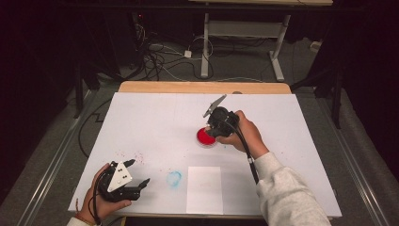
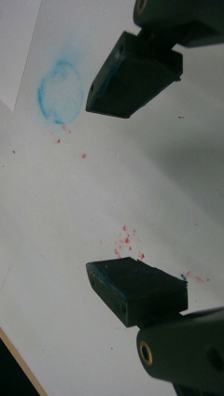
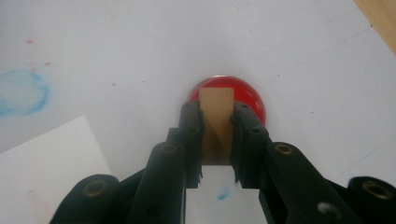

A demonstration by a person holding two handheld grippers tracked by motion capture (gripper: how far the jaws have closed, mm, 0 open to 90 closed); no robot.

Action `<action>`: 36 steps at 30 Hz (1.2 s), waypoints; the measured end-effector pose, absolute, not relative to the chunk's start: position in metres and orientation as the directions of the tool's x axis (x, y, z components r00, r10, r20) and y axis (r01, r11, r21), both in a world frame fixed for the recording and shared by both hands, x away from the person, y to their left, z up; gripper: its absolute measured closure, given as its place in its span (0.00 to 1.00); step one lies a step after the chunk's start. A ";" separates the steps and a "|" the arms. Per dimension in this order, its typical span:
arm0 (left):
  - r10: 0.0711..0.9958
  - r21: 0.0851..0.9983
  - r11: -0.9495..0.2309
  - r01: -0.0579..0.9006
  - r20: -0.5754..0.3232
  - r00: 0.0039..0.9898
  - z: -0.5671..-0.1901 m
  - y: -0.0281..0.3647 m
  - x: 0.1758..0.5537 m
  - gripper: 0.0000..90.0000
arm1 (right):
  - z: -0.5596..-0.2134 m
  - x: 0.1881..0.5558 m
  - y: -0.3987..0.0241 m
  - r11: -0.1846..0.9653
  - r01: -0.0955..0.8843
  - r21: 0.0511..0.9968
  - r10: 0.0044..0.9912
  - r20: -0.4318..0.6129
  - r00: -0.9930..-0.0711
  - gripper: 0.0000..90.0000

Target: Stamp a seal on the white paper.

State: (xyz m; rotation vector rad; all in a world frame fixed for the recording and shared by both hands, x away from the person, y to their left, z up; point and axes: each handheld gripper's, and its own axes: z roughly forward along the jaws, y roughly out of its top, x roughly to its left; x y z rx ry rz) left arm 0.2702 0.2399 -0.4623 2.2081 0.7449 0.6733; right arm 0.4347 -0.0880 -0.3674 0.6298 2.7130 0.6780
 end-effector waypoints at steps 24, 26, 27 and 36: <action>0.665 0.736 -0.603 0.307 0.252 0.703 -0.462 0.237 0.271 0.22 | -0.384 0.341 -0.089 0.846 0.152 0.510 0.266 -0.157 -0.951 0.84; 0.666 0.737 -0.602 0.306 0.252 0.702 -0.463 0.237 0.271 0.22 | -0.387 0.338 -0.089 0.850 0.146 0.506 0.257 -0.156 -0.954 0.84; 0.666 0.738 -0.601 0.308 0.250 0.703 -0.463 0.237 0.271 0.22 | -0.388 0.336 -0.089 0.850 0.145 0.506 0.257 -0.158 -0.953 0.84; 0.664 0.733 -0.606 0.307 0.254 0.703 -0.463 0.237 0.271 0.22 | -0.408 0.324 -0.083 0.876 0.131 0.465 0.218 -0.138 -0.966 0.84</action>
